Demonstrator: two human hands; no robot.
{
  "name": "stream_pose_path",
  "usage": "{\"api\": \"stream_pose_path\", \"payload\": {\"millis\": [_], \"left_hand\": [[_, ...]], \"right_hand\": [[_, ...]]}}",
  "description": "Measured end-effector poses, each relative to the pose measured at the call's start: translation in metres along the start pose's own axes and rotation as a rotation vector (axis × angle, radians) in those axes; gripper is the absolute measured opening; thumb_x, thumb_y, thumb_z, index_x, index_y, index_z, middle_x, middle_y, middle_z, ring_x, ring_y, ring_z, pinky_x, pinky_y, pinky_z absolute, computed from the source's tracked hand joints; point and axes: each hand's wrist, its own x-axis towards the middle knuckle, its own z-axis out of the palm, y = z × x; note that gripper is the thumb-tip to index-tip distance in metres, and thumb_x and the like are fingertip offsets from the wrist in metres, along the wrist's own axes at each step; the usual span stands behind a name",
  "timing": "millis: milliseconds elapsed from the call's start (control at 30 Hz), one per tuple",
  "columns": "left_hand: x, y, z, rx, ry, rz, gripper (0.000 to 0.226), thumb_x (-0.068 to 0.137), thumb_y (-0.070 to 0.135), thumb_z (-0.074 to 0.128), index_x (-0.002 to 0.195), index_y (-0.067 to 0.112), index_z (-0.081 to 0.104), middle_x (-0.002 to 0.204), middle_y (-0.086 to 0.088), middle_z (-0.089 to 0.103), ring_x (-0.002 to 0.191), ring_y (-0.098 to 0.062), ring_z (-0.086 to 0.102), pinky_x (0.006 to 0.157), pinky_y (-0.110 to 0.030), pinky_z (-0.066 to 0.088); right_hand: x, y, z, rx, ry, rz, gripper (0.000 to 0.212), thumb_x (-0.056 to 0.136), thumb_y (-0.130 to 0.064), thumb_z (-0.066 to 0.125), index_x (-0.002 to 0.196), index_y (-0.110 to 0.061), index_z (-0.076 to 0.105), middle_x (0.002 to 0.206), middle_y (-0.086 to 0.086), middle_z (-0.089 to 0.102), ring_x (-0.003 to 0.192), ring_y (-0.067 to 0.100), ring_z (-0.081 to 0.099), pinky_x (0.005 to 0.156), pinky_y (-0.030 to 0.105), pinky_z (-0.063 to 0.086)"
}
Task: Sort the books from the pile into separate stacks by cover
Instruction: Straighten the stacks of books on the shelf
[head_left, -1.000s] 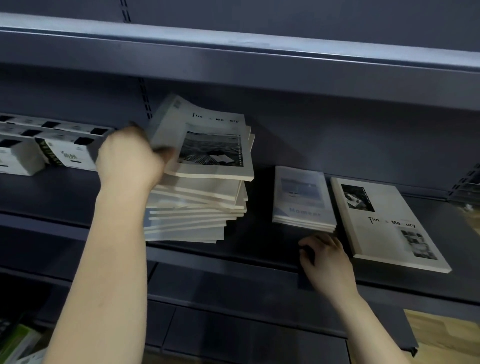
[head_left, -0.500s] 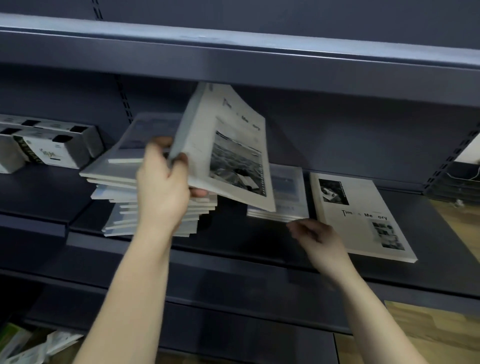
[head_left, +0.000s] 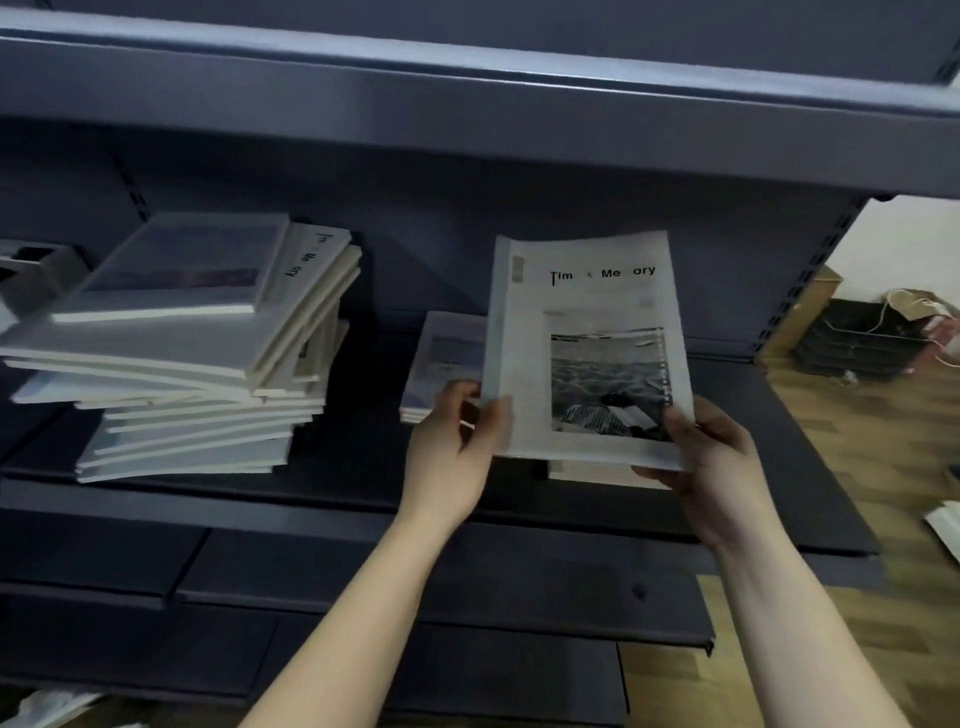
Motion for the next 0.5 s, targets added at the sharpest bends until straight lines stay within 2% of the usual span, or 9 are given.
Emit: {"api": "stream_pose_path", "payload": {"millis": [67, 100, 167, 233, 300, 400, 500], "left_hand": [[0.002, -0.019, 0.009, 0.232, -0.016, 0.095, 0.021, 0.097, 0.037, 0.041, 0.082, 0.028, 0.052, 0.075, 0.01, 0.056, 0.071, -0.012, 0.056, 0.058, -0.026, 0.039], [0.003, -0.03, 0.013, 0.365, -0.016, 0.145, 0.027, 0.097, 0.038, 0.037, 0.08, 0.025, 0.053, 0.078, 0.007, 0.056, 0.075, -0.015, 0.055, 0.06, -0.028, 0.038], [0.005, -0.046, 0.02, 0.615, -0.015, 0.241, 0.038, 0.095, 0.041, 0.029, 0.087, 0.019, 0.059, 0.086, 0.002, 0.06, 0.082, -0.019, 0.055, 0.067, -0.031, 0.042], [0.007, -0.056, 0.028, 0.768, -0.006, 0.295, 0.039, 0.093, 0.039, 0.029, 0.09, 0.019, 0.062, 0.089, 0.001, 0.062, 0.084, -0.021, 0.055, 0.071, -0.033, 0.041], [0.009, -0.06, 0.034, 0.847, 0.028, 0.315, 0.035, 0.093, 0.035, 0.033, 0.088, 0.018, 0.063, 0.09, 0.001, 0.062, 0.083, -0.022, 0.056, 0.071, -0.034, 0.041], [0.009, -0.063, 0.038, 0.905, 0.065, 0.328, 0.029, 0.091, 0.032, 0.037, 0.084, 0.017, 0.062, 0.09, 0.001, 0.061, 0.083, -0.022, 0.055, 0.071, -0.036, 0.04], [0.009, -0.066, 0.037, 0.903, 0.072, 0.329, 0.027, 0.091, 0.031, 0.038, 0.085, 0.018, 0.061, 0.091, 0.001, 0.061, 0.085, -0.021, 0.055, 0.074, -0.035, 0.04]], "right_hand": [[0.005, -0.002, -0.019, -0.07, 0.026, -0.014, 0.021, 0.097, -0.011, 0.047, 0.098, -0.016, 0.068, 0.093, 0.003, 0.071, 0.078, 0.021, 0.068, 0.052, 0.029, 0.053], [0.007, -0.002, -0.029, -0.11, 0.031, -0.021, 0.023, 0.097, -0.011, 0.047, 0.097, -0.018, 0.068, 0.091, 0.002, 0.072, 0.077, 0.02, 0.068, 0.052, 0.029, 0.053], [0.013, 0.002, -0.044, -0.168, 0.037, -0.013, 0.026, 0.097, -0.011, 0.045, 0.096, -0.019, 0.07, 0.091, 0.003, 0.073, 0.079, 0.022, 0.068, 0.053, 0.031, 0.053], [0.018, 0.008, -0.058, -0.183, 0.042, 0.012, 0.026, 0.097, -0.011, 0.045, 0.096, -0.018, 0.07, 0.094, 0.007, 0.073, 0.084, 0.027, 0.068, 0.058, 0.036, 0.054], [0.022, 0.015, -0.068, -0.21, 0.032, 0.028, 0.025, 0.097, -0.011, 0.045, 0.097, -0.015, 0.07, 0.096, 0.01, 0.073, 0.086, 0.031, 0.067, 0.064, 0.04, 0.054], [0.026, 0.025, -0.075, -0.287, 0.037, 0.044, 0.022, 0.096, -0.011, 0.048, 0.097, -0.015, 0.069, 0.09, 0.007, 0.073, 0.08, 0.028, 0.068, 0.06, 0.035, 0.052], [0.033, 0.038, -0.078, -0.532, 0.095, -0.044, 0.016, 0.088, -0.021, 0.054, 0.084, -0.01, 0.066, 0.077, 0.015, 0.067, 0.071, 0.03, 0.062, 0.062, 0.032, 0.038]]}}
